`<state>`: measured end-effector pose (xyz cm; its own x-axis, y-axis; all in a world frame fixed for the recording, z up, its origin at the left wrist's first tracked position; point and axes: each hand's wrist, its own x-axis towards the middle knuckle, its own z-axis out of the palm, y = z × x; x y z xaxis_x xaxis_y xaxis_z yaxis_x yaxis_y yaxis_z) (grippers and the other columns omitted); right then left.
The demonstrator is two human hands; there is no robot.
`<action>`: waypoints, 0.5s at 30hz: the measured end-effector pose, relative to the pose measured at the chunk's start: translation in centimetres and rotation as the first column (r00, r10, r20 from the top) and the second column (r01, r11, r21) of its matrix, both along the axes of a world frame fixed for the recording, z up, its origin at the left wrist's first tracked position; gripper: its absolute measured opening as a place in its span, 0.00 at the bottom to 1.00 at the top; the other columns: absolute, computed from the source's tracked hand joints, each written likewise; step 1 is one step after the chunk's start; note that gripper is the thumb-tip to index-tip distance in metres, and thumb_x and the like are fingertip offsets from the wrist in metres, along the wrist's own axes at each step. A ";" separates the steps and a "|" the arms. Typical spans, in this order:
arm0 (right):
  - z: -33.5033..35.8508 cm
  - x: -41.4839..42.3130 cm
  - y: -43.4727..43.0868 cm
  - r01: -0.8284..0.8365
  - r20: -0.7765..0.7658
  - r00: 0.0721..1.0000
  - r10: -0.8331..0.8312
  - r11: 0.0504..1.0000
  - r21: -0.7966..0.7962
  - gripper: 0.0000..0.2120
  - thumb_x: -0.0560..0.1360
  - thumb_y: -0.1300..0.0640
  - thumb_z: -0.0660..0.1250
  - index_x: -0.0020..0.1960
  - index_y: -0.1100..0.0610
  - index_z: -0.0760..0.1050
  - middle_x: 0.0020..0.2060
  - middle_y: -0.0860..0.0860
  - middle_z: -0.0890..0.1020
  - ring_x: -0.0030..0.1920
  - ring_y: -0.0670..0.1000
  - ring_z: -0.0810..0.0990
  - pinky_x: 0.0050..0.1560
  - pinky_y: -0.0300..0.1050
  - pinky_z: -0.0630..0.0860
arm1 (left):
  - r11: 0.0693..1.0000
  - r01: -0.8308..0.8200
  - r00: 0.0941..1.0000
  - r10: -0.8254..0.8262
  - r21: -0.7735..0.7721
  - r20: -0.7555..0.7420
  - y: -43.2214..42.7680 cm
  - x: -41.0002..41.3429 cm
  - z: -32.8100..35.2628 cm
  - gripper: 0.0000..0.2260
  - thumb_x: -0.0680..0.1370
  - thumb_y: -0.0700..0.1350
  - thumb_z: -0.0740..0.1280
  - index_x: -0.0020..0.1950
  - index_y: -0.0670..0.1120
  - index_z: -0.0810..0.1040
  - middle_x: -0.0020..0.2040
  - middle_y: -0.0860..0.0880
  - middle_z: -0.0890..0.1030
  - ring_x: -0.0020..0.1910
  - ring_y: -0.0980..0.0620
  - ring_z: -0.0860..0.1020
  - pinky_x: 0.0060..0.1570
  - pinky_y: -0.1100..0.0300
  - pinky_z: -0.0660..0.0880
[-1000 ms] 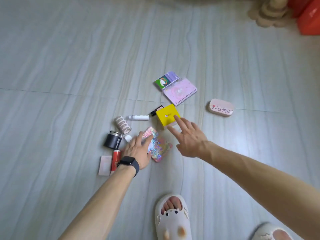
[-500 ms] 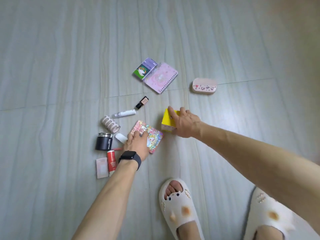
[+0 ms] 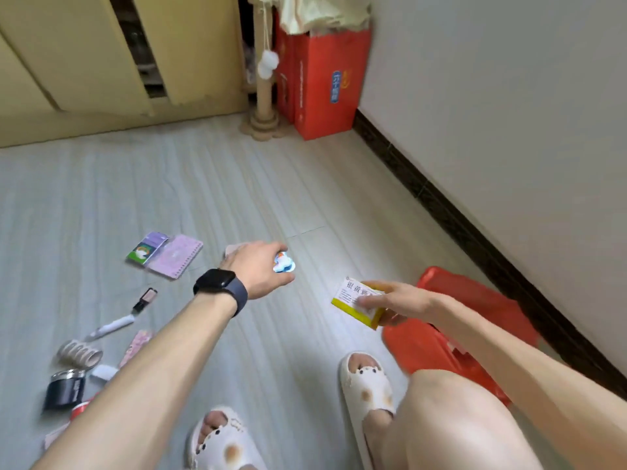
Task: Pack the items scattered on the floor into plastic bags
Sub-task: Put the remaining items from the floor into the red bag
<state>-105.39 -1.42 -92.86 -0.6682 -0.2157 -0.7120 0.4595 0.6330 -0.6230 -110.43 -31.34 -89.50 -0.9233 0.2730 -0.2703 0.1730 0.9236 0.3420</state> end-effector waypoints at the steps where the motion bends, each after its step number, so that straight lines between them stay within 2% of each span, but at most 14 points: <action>1: 0.3 1.9 2.7 0.129 -0.044 0.990 -0.132 0.989 -0.070 0.15 0.77 0.46 0.69 0.64 0.40 0.75 0.40 0.50 0.79 0.38 0.52 0.75 0.39 0.44 0.70 | 0.999 0.037 0.999 -0.037 -0.003 -0.033 2.2 -0.2 1.4 0.27 0.70 0.65 0.64 0.67 0.59 0.71 0.60 0.53 0.77 0.62 0.47 0.75 0.58 0.51 0.73; 3: 0.8 5.4 7.6 0.361 -0.131 0.916 -0.379 0.922 -0.144 0.15 0.79 0.48 0.68 0.65 0.37 0.74 0.41 0.50 0.81 0.39 0.52 0.76 0.41 0.46 0.72 | 0.996 0.094 0.992 -0.094 -0.003 -0.086 6.6 -0.3 3.2 0.25 0.72 0.63 0.66 0.68 0.58 0.70 0.60 0.52 0.76 0.61 0.47 0.75 0.57 0.51 0.73; 6: -0.2 8.8 13.7 0.674 -0.256 0.682 -0.686 0.724 -0.146 0.17 0.80 0.47 0.66 0.67 0.39 0.72 0.47 0.47 0.85 0.41 0.50 0.82 0.46 0.47 0.79 | 0.982 0.186 0.977 -0.187 -0.023 -0.106 12.1 0.8 3.9 0.24 0.73 0.62 0.66 0.67 0.58 0.70 0.59 0.52 0.76 0.61 0.46 0.75 0.54 0.53 0.73; 7: -0.9 9.4 15.3 0.754 -0.244 0.593 -0.768 0.635 -0.167 0.18 0.80 0.46 0.66 0.69 0.41 0.71 0.49 0.48 0.85 0.44 0.51 0.84 0.46 0.48 0.81 | 0.975 0.220 0.971 -0.222 -0.036 -0.091 13.6 1.4 3.7 0.23 0.73 0.61 0.66 0.67 0.58 0.70 0.59 0.52 0.75 0.61 0.46 0.75 0.52 0.55 0.73; 9: -2.6 9.9 17.6 0.880 -0.081 0.400 -0.913 0.407 -0.247 0.19 0.79 0.45 0.66 0.69 0.46 0.71 0.52 0.52 0.84 0.46 0.55 0.84 0.44 0.50 0.79 | 0.954 0.293 0.952 -0.297 -0.065 -0.066 16.1 2.7 2.9 0.23 0.73 0.60 0.66 0.67 0.58 0.70 0.60 0.52 0.75 0.60 0.47 0.74 0.51 0.56 0.71; 11: -4.0 9.6 18.4 0.930 0.083 0.264 -0.961 0.232 -0.284 0.16 0.80 0.45 0.64 0.65 0.51 0.72 0.52 0.55 0.83 0.46 0.58 0.83 0.44 0.51 0.79 | 0.927 0.363 0.928 -0.369 -0.092 -0.054 17.8 3.7 2.1 0.24 0.74 0.60 0.66 0.68 0.58 0.70 0.60 0.52 0.75 0.60 0.47 0.74 0.49 0.57 0.70; 13: -5.4 8.6 18.4 0.943 0.150 0.224 -0.963 0.175 -0.284 0.16 0.80 0.45 0.64 0.63 0.53 0.73 0.52 0.57 0.83 0.48 0.59 0.83 0.47 0.53 0.80 | 0.903 0.411 0.907 -0.419 -0.126 -0.041 18.7 4.1 1.4 0.24 0.74 0.60 0.66 0.68 0.58 0.70 0.60 0.53 0.75 0.59 0.48 0.74 0.47 0.58 0.67; 15: -6.9 7.3 18.0 0.947 0.158 0.222 -0.962 0.174 -0.269 0.17 0.80 0.43 0.64 0.62 0.53 0.73 0.52 0.56 0.83 0.50 0.58 0.83 0.53 0.53 0.80 | 0.897 0.422 0.903 -0.429 -0.133 -0.029 19.3 3.8 0.9 0.24 0.74 0.60 0.66 0.69 0.58 0.70 0.60 0.53 0.75 0.59 0.48 0.74 0.46 0.58 0.66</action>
<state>-98.10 16.55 -99.80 -0.5171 0.4567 -0.7239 0.5573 -0.4623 -0.6897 -106.66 -12.03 -88.55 -0.7407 0.6120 -0.2773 0.5745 0.7909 0.2108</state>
